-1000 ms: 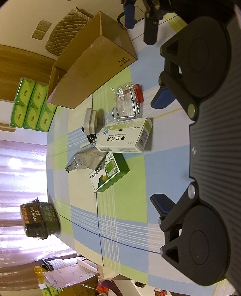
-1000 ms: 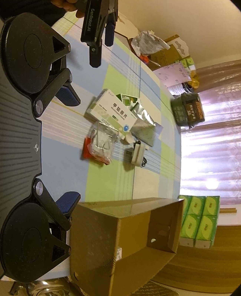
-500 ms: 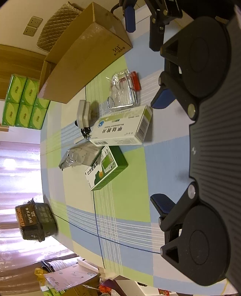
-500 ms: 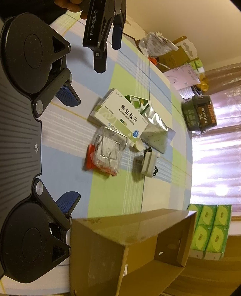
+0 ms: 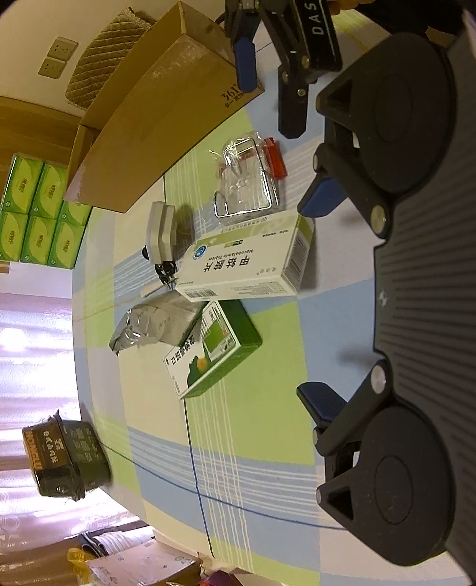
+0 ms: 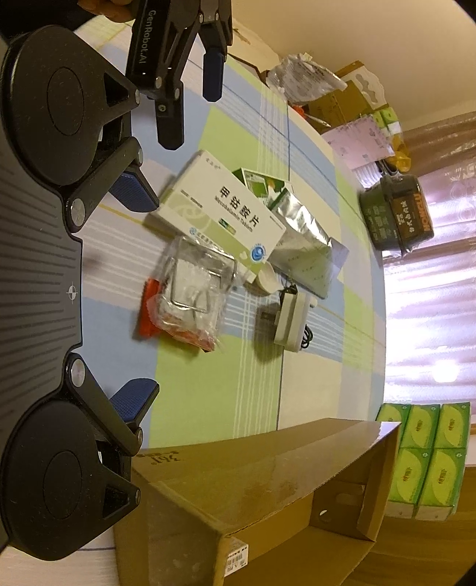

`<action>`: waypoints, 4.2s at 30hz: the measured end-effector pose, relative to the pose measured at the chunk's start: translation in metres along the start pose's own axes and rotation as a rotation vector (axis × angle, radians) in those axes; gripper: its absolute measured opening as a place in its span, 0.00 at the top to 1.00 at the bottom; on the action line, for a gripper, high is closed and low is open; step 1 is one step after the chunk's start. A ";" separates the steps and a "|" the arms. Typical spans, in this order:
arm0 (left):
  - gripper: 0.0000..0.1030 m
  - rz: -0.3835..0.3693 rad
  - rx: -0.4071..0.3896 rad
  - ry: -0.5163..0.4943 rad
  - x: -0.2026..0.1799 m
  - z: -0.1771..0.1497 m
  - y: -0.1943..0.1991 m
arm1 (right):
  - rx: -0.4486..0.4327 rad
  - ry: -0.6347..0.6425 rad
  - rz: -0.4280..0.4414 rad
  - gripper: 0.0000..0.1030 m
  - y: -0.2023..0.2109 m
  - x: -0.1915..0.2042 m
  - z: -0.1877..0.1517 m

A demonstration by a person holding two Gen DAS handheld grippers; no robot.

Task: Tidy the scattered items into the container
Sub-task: 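Grasp the white medicine box upright with the left tool, then grasp the wire rack in plastic with the right tool while the left tool holds its box, then lift the wire rack with the right tool while the left tool holds the white box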

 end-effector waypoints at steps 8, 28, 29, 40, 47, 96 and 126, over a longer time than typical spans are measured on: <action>0.13 -0.057 0.020 0.016 0.000 0.014 -0.024 | 0.013 -0.005 -0.004 0.01 -0.008 -0.008 0.000; 0.71 -0.128 0.038 0.055 -0.007 0.025 -0.038 | 0.007 -0.031 -0.006 0.01 -0.017 -0.016 -0.003; 0.74 -0.122 0.033 0.037 -0.008 0.024 -0.033 | 0.004 -0.031 -0.003 0.01 -0.017 -0.015 -0.003; 0.79 -0.002 0.034 -0.120 -0.005 -0.007 0.005 | -0.025 -0.050 -0.014 0.01 -0.025 -0.003 0.006; 0.79 -0.015 0.033 -0.096 -0.002 -0.010 0.005 | -0.035 -0.090 -0.055 0.01 -0.041 0.007 0.017; 0.55 -0.061 0.033 -0.060 -0.007 -0.016 0.005 | 0.029 0.343 -0.117 0.10 -0.016 0.029 -0.039; 0.56 -0.028 0.156 -0.271 -0.024 0.020 -0.027 | 0.067 0.472 -0.014 0.64 -0.014 0.033 -0.058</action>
Point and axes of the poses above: each gripper's, at about its wrist camera, not at the fingertips, and y roughly against the way its jaws point, x to its left, z to its top, the point moved 1 cm from there along -y, roughly the way its jaws point, and after that the axes turned 1 degree about z, right-handed, at the moved point
